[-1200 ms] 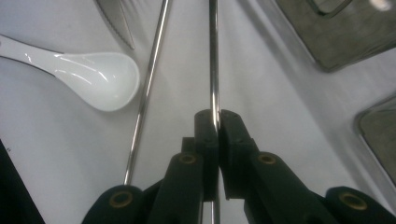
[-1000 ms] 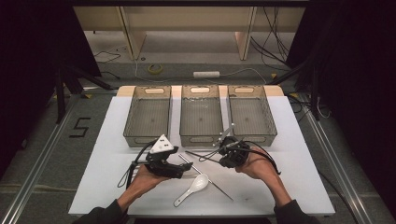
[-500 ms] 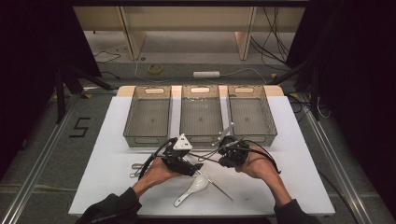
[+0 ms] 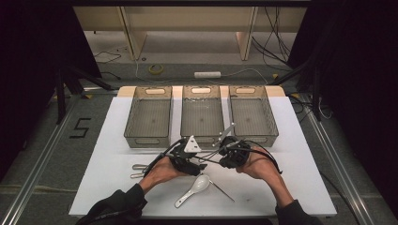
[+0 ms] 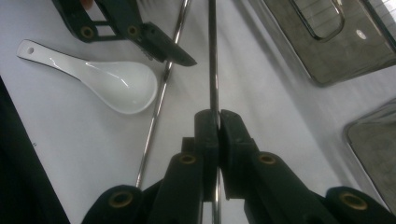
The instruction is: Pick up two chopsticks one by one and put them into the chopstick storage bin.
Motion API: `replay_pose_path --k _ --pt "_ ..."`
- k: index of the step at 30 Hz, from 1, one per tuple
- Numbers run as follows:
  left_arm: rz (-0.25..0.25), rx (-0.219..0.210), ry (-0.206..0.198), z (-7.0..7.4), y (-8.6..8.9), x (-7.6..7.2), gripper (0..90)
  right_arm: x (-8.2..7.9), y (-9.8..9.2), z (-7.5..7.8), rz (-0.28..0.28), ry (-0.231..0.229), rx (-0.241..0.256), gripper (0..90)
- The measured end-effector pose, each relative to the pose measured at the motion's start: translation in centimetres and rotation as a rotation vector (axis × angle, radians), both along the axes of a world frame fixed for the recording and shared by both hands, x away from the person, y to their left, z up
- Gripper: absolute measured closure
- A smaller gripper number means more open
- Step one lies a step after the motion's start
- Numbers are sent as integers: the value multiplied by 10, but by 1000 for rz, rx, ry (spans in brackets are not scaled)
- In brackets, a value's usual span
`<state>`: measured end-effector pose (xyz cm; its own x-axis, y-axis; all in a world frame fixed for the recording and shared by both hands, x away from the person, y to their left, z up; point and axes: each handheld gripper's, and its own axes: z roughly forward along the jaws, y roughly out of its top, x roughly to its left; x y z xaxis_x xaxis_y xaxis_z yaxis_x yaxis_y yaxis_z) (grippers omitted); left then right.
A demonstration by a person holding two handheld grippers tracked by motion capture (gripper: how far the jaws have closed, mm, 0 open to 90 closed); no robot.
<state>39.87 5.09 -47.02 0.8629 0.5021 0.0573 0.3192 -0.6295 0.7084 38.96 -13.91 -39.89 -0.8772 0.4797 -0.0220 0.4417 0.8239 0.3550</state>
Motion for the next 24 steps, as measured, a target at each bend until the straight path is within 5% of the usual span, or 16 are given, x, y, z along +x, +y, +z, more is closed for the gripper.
replay_pose_path --k 15,24 --pt "-35 10 -24 -5 -2 2 575 -1 0 1 20 8 6 874" --pt "-131 73 -100 4 -5 -6 673 2 -8 5 57 7 30 869"
